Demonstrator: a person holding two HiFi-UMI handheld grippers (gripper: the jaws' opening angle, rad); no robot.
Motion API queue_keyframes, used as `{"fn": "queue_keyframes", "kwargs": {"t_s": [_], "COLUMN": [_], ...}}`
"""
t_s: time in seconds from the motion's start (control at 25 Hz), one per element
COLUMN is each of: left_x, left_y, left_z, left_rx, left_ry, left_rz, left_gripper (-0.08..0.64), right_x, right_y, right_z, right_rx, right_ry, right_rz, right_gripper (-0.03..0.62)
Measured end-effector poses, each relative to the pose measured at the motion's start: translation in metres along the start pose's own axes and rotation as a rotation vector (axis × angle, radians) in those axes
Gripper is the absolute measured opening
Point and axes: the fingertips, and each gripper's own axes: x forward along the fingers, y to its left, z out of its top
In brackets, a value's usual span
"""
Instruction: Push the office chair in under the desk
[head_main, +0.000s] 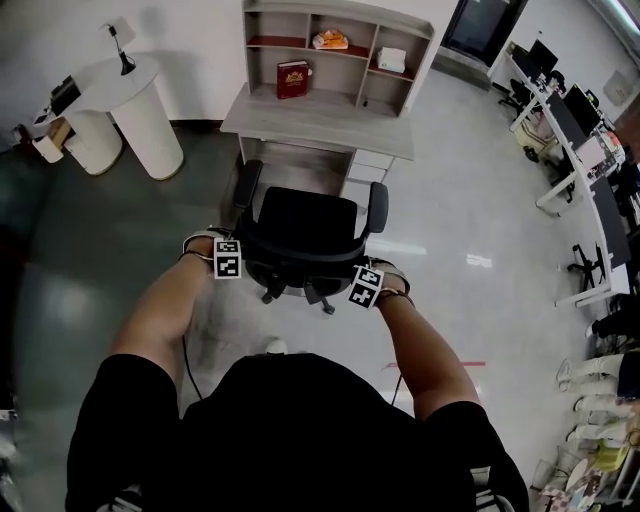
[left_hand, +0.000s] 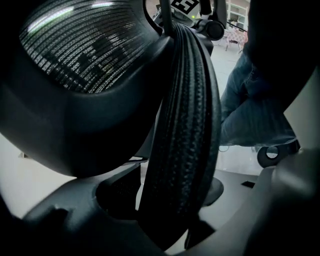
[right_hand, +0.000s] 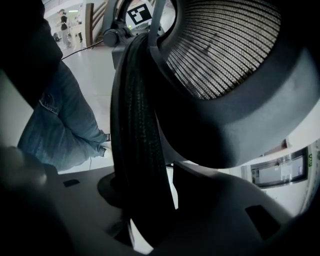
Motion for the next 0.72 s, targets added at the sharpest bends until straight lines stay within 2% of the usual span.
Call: {"fn": "queue_keyframes", "kwargs": {"t_s": [0.36,0.72], "left_x": [-0.005,-0.007], "left_y": [-0.011,-0.008], "left_z": [-0.028,-0.059], "left_rx": [-0.059,-0.046], "left_ry": [0.016,0.011], "left_rz": [0.031,0.03], "left_gripper": [0.261,0.262], "right_x": [0.005,0.006], "right_y": [0.002,0.01], "right_z": [0.028,0.059], "right_rx": [-0.04,-0.038], "right_ry": [-0.027,-0.026], "right_rz": [-0.001,0.009], "right_gripper": [0.199,0.195]}}
